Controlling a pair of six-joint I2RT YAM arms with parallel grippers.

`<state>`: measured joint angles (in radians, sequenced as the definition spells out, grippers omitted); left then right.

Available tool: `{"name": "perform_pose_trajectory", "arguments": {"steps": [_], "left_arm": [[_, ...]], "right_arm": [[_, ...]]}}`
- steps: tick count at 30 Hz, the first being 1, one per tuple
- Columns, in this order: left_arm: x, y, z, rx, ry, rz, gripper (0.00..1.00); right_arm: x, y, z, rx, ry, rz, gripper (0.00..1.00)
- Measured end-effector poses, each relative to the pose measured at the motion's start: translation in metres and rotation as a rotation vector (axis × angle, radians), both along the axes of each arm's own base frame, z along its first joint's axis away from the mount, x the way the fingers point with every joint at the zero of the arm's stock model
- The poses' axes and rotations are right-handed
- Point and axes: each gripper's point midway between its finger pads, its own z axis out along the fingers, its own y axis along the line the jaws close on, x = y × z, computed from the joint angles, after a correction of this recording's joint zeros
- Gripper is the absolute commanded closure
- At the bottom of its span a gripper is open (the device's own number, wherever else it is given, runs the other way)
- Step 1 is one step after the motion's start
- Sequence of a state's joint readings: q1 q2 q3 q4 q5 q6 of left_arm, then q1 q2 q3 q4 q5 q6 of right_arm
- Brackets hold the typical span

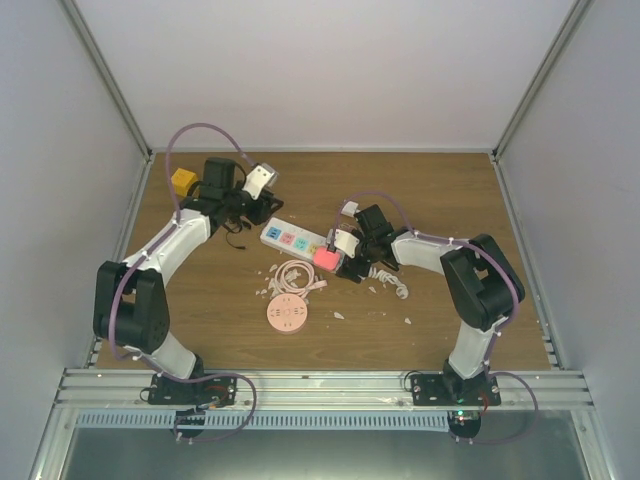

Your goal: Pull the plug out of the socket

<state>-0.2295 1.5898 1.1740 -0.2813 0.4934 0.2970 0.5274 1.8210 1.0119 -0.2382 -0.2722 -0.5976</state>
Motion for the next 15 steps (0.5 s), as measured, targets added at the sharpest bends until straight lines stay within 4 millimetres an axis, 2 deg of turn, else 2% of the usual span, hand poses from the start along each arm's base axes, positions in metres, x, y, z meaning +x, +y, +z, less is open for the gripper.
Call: {"name": "perform_pose_trajectory", "arguments": {"steps": [2, 5, 8, 15], "left_arm": [[0.002, 0.008, 0.004, 0.008, -0.007, 0.011, 0.38], [-0.002, 0.008, 0.005, 0.012, 0.002, -0.007, 0.23], [-0.007, 0.007, 0.002, 0.014, 0.015, -0.030, 0.18], [-0.013, 0.005, -0.001, 0.010, 0.041, -0.046, 0.11]], "right_arm": [[0.000, 0.000, 0.000, 0.001, 0.000, 0.001, 0.39], [0.000, 0.001, 0.001, 0.004, 0.001, 0.002, 0.26], [-0.001, 0.001, 0.001, 0.007, 0.005, 0.001, 0.13], [-0.005, 0.003, 0.015, 0.031, 0.036, -0.004, 0.04]]}}
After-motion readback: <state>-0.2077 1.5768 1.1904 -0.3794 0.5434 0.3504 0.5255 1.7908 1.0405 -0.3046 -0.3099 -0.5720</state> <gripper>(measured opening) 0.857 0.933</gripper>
